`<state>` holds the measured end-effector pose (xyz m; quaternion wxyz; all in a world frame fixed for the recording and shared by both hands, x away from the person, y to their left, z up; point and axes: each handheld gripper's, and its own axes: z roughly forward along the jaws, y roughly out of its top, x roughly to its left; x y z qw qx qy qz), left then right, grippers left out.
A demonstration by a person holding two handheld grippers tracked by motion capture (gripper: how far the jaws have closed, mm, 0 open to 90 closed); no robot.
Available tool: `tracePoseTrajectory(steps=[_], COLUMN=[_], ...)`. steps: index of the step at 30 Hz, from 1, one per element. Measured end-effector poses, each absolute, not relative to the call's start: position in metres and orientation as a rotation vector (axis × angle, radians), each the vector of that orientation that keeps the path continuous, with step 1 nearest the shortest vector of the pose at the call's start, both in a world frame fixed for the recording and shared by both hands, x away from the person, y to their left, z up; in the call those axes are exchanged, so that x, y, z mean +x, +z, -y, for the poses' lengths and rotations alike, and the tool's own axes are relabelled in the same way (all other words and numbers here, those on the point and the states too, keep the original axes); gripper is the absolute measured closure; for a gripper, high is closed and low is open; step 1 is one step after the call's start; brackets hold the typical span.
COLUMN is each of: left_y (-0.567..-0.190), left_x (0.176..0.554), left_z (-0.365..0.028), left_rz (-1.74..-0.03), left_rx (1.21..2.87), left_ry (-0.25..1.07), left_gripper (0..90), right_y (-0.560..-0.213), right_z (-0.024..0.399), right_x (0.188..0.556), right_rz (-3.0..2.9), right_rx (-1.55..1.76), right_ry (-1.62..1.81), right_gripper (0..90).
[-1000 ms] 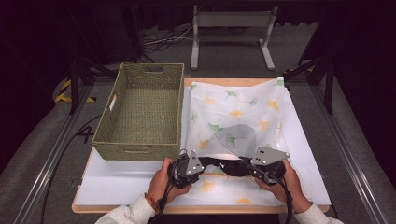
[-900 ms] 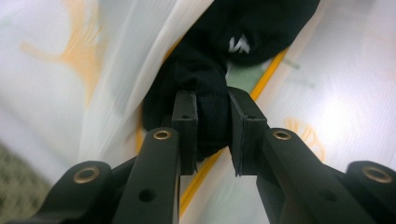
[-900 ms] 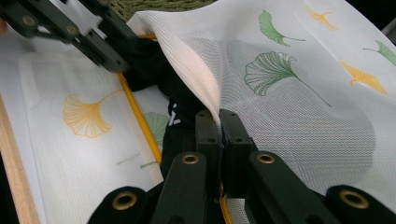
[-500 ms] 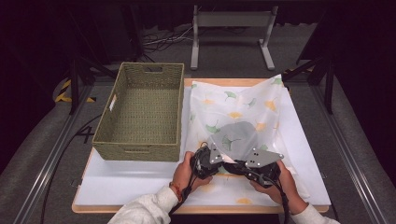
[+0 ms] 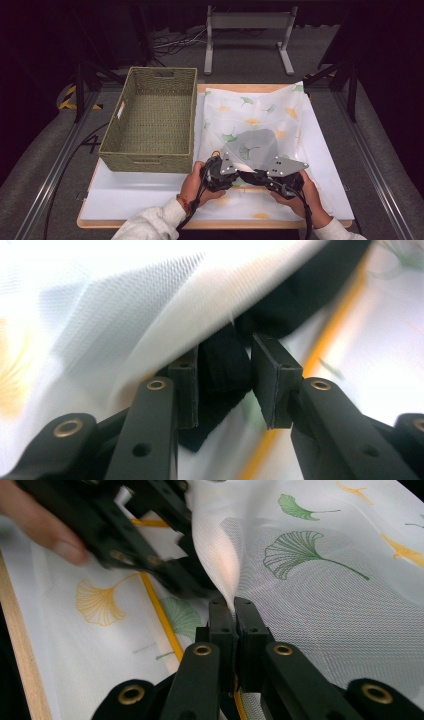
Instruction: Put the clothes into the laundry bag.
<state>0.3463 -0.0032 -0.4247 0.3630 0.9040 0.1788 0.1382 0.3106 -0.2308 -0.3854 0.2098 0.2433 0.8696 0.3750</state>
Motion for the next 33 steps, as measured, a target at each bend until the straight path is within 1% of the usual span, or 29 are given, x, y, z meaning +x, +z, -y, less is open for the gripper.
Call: tracePoseTrajectory(steps=[1,4,5,6,7,9,12,14,15,17,19,22,25,30,33], left_y=[-0.422,-0.416,-0.416,-0.415,-0.414,-0.414,-0.41,-0.408,-0.408,-0.412,-0.421,-0.433,-0.442,-0.446,-0.446], left_x=[0.343,0.333,0.333,0.332,0.33,0.323,0.318,0.318,0.32,0.33,0.341,0.347,0.354,0.364,0.368], left_z=[-0.001,-0.008,-0.008,-0.006,-0.002,0.01,0.015,0.014,0.014,0.014,0.018,0.028,0.035,0.038,0.04], left_rz=[-0.454,-0.429,-0.429,-0.412,-0.39,-0.344,-0.348,-0.351,-0.359,-0.405,-0.442,-0.442,-0.475,-0.51,-0.562], left_rx=[2.323,2.284,2.284,2.277,2.282,2.317,2.293,2.277,2.274,2.268,2.271,2.315,2.323,2.312,2.302], left_ry=[0.363,0.318,0.318,0.289,0.282,0.328,0.356,0.374,0.381,0.39,0.36,0.406,0.413,0.435,0.453], left_gripper=[64.1,63.4,64.1,64.1,66.1,71.4,71.7,70.2,68.4,69.0,70.8,70.7,70.7,71.2,71.9], right_y=[-0.385,-0.384,-0.384,-0.384,-0.383,-0.383,-0.382,-0.382,-0.382,-0.382,-0.382,-0.382,-0.384,-0.385,-0.385], right_z=[0.231,0.232,0.232,0.232,0.231,0.231,0.23,0.23,0.23,0.23,0.231,0.23,0.23,0.232,0.232], right_x=[0.311,0.311,0.311,0.311,0.31,0.31,0.31,0.31,0.31,0.31,0.31,0.311,0.313,0.313,0.313], right_rz=[-2.417,-2.409,-2.409,-2.408,-2.405,-2.408,-2.403,-2.405,-2.405,-2.406,-2.406,-2.407,-2.409,-2.401,-2.397], right_rx=[0.677,0.678,0.678,0.679,0.68,0.677,0.676,0.676,0.678,0.677,0.682,0.689,0.697,0.71,0.709], right_ry=[1.044,1.051,1.051,1.052,1.053,1.051,1.05,1.051,1.054,1.055,1.058,1.054,1.052,1.054,1.056], right_gripper=[88.4,88.4,88.4,88.3,88.3,88.3,88.4,88.4,88.4,88.4,88.4,88.3,88.3,88.2,88.1])
